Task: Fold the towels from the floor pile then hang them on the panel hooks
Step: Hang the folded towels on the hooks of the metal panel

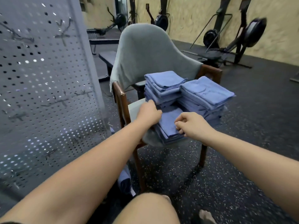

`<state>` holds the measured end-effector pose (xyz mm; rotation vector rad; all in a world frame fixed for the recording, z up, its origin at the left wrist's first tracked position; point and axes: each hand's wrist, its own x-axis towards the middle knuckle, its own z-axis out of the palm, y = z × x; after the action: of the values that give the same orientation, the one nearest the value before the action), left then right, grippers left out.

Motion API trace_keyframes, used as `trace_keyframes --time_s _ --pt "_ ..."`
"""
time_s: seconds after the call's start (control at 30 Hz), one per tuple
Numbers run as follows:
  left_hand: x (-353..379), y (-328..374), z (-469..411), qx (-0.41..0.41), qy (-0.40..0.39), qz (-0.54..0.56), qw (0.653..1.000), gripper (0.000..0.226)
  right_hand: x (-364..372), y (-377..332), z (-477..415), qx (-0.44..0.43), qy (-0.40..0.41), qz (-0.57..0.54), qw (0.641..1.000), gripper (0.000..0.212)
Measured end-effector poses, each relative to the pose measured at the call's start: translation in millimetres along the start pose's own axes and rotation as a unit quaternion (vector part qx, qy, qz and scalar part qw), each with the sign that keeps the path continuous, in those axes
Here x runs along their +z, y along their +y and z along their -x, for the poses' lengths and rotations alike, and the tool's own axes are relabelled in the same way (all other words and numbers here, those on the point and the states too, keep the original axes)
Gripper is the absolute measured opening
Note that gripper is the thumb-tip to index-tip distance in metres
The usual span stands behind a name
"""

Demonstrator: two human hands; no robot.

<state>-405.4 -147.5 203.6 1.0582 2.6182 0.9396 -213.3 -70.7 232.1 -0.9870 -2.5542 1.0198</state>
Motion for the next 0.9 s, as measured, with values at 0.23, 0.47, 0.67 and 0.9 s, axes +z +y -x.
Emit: trace_keyframes --time_s 0.23,0.47,0.67,0.9 --pt "0 2 -12 -0.046 -0.024 0.005 0.999 0.034 2 8 -1 0.010 0.004 -0.010 1.000 0.014" --pt "-20 28 46 -0.047 -0.016 0.178 0.983 0.018 -5 -2 3 0.069 0.034 -0.195 0.978 0.047" --pt "-29 34 132 0.020 -0.023 0.271 0.962 0.012 -3 -33 26 0.067 -0.073 -0.310 0.946 0.045" --pt "-35 -20 196 -0.050 -0.022 0.487 0.872 0.012 13 -48 56 -0.071 -0.107 -0.021 0.992 0.044"
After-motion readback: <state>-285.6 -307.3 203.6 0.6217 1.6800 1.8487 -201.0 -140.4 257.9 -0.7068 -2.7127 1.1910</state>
